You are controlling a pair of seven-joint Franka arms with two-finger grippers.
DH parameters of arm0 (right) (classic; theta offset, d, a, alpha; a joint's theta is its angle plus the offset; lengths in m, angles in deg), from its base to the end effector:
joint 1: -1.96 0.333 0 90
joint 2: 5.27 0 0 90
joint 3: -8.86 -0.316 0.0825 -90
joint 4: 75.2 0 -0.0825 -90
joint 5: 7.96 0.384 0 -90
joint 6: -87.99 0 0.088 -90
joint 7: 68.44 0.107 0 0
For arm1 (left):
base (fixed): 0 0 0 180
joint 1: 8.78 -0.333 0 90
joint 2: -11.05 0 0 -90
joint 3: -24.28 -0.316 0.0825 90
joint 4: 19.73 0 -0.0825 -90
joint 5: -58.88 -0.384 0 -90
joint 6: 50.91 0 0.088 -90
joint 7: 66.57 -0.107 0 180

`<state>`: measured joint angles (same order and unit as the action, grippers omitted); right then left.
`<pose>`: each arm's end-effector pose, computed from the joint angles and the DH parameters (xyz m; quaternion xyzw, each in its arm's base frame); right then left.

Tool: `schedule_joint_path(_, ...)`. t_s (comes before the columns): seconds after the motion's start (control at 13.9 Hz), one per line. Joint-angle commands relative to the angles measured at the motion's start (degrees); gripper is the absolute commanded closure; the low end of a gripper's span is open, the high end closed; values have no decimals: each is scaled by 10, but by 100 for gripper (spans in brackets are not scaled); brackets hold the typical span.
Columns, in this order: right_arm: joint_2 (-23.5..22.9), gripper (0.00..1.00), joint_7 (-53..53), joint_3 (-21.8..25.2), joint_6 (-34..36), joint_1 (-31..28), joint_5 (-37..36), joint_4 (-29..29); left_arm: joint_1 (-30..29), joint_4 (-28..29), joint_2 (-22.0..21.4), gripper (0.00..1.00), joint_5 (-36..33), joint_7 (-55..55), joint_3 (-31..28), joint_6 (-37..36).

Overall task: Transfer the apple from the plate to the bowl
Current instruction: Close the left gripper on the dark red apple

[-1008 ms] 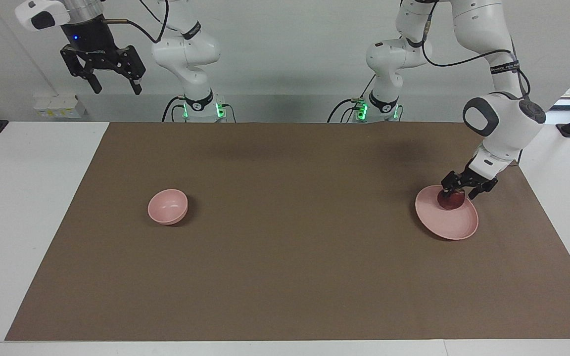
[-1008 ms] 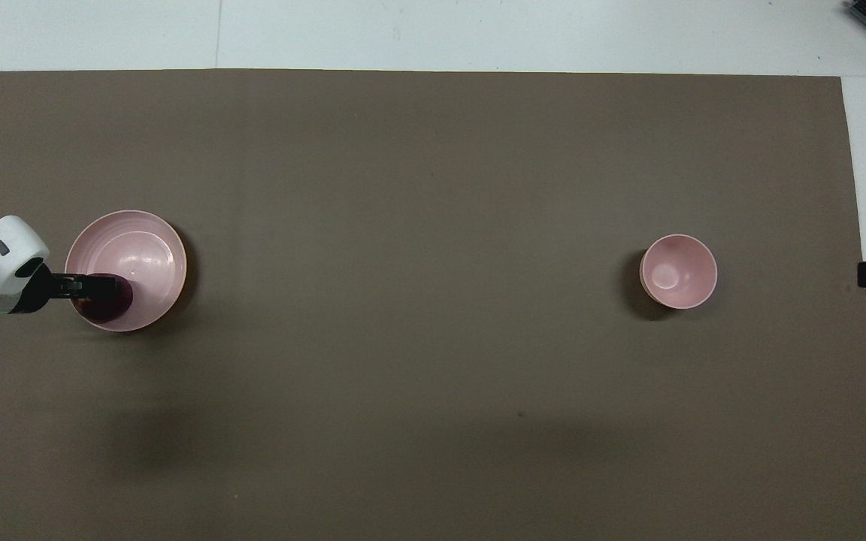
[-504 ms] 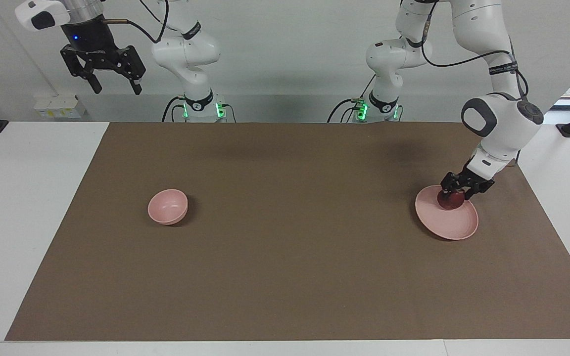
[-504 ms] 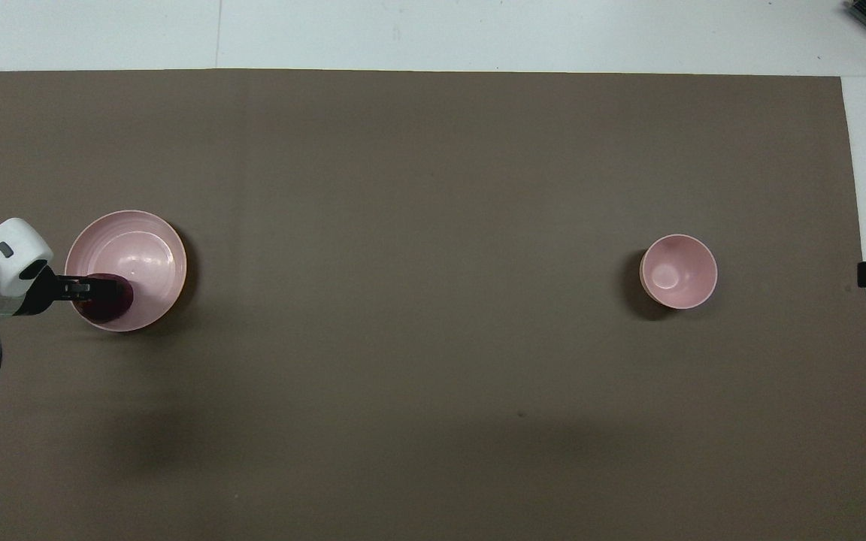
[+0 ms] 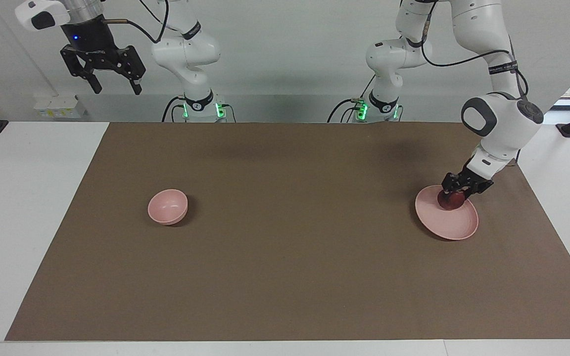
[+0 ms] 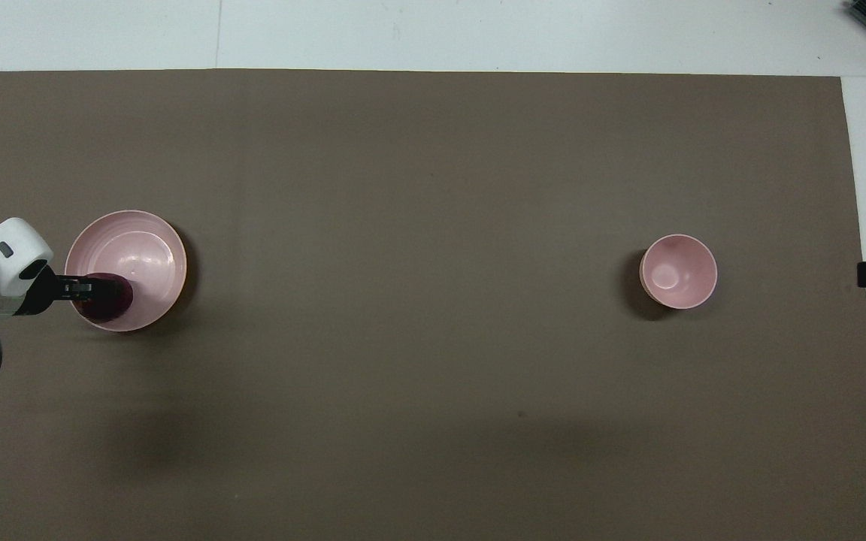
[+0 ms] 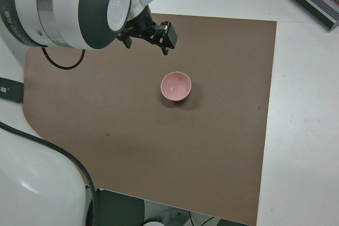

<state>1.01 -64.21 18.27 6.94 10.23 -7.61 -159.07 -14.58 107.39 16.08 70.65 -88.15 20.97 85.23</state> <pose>0.4994 -0.0156 0.7170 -0.9984 0.0460 -0.0291 0.0127 0.5388 0.0840 0.3436 0.9962 -0.0372 0.0524 0.0593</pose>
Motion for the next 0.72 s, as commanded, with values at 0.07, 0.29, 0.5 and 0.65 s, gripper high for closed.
schedule_joint_path(0.07, 11, 0, -14, -3, 5, -5, -4, -10, 1, 6, -2, 100, 11, -8, 2, 4)
schedule_joint_path(0.29, 11, 0, -14, -3, 5, -5, -4, -10, 1, 2, -2, 100, 10, -8, 2, -3)
schedule_joint_path(0.5, 11, 0, -14, -3, 5, -5, -4, -10, 0, 2, -2, 100, 10, -12, 2, -3)
schedule_joint_path(0.65, 11, 0, -14, -3, 5, -5, -4, -10, -1, -21, -3, 100, 10, -15, 2, -45)
